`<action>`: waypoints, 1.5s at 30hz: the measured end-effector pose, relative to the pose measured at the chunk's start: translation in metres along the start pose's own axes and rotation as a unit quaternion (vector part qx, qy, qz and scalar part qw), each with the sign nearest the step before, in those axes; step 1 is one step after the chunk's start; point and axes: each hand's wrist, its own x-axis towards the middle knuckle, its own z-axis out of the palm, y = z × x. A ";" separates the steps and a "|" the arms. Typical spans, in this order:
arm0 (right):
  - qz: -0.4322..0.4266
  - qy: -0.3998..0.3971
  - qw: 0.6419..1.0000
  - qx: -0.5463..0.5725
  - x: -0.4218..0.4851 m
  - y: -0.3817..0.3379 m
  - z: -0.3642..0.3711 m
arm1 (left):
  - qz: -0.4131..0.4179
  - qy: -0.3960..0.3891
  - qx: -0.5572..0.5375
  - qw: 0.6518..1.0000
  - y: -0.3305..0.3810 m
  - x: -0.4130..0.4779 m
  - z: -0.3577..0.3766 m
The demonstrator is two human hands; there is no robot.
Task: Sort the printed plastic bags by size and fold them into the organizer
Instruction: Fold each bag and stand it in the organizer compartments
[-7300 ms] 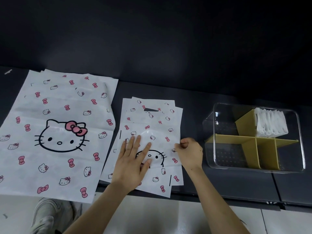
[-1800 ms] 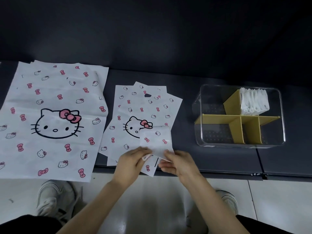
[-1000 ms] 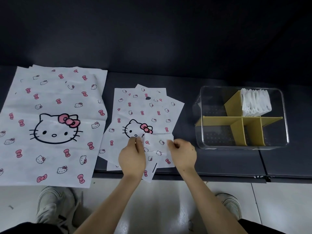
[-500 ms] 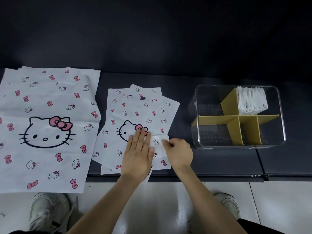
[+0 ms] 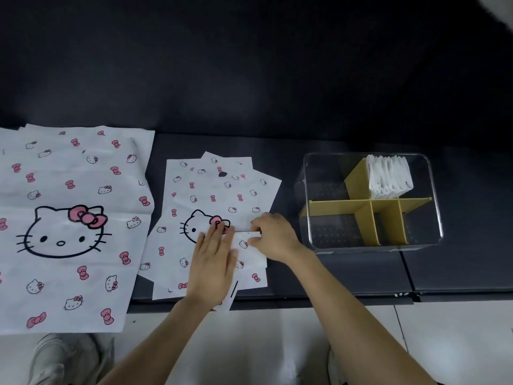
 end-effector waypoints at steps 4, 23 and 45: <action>-0.016 0.046 0.964 0.261 -0.048 0.005 -0.021 | -0.174 0.056 -0.308 0.934 0.033 0.009 -0.045; 0.256 0.552 0.730 0.311 -0.150 0.159 -0.163 | -0.123 0.017 -0.478 0.869 0.225 0.081 -0.025; 0.212 0.299 0.902 0.230 -0.058 0.204 -0.161 | -0.139 0.088 -0.334 0.928 0.153 0.086 -0.029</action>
